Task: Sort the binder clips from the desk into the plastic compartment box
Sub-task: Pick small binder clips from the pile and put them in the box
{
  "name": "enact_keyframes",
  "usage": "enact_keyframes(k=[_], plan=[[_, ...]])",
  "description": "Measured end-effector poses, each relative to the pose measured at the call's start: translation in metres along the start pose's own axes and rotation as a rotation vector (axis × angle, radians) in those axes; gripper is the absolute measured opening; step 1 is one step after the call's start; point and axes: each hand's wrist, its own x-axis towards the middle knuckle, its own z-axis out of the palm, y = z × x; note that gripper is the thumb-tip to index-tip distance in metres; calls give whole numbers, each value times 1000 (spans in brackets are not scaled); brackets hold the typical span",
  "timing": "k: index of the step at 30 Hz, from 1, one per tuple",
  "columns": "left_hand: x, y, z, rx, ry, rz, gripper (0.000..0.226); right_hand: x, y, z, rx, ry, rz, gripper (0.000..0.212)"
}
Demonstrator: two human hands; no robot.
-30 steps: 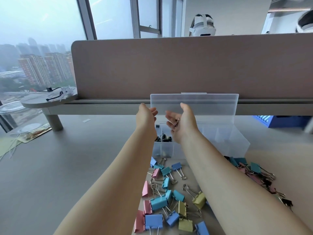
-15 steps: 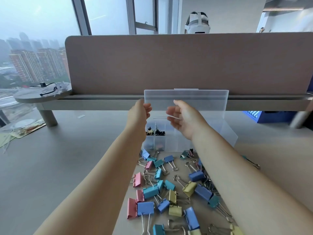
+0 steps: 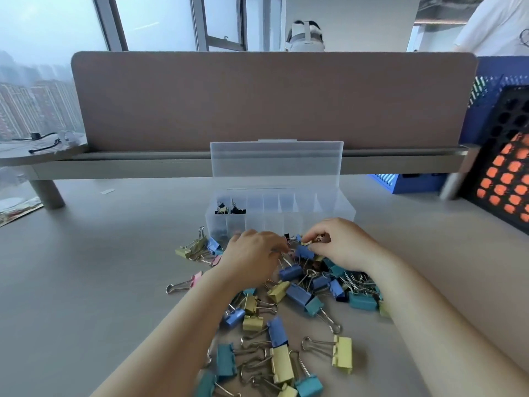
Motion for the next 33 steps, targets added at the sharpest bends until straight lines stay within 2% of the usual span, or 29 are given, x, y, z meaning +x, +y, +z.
enact_keyframes(k=[6,8,11,16,20,23,27,30,33], plan=[[-8,-4,-3,127,41,-38,27,0,-1,-1,-246,-116,-47,42],[-7,-4,-3,106,50,-33,26,0,-2,4,-289,-78,-53,38],[-6,-1,-3,-50,8,-23,34,0,-4,9,-340,-9,-85,31],[-5,1,-2,-248,13,-79,52,1,-13,15,-233,71,-143,29],[-6,-1,-1,-378,29,-140,45,2,-17,23,-117,55,-178,27],[-8,-4,1,-285,84,-180,27,1,-13,17,-11,63,-140,21],[-9,-2,2,-143,104,-171,33,2,-6,10,-211,87,-113,13],[-9,2,1,-75,71,-99,35,1,-11,12,-306,17,-125,28],[-9,1,0,-1,58,-127,30,0,-15,17,-351,7,-131,36]])
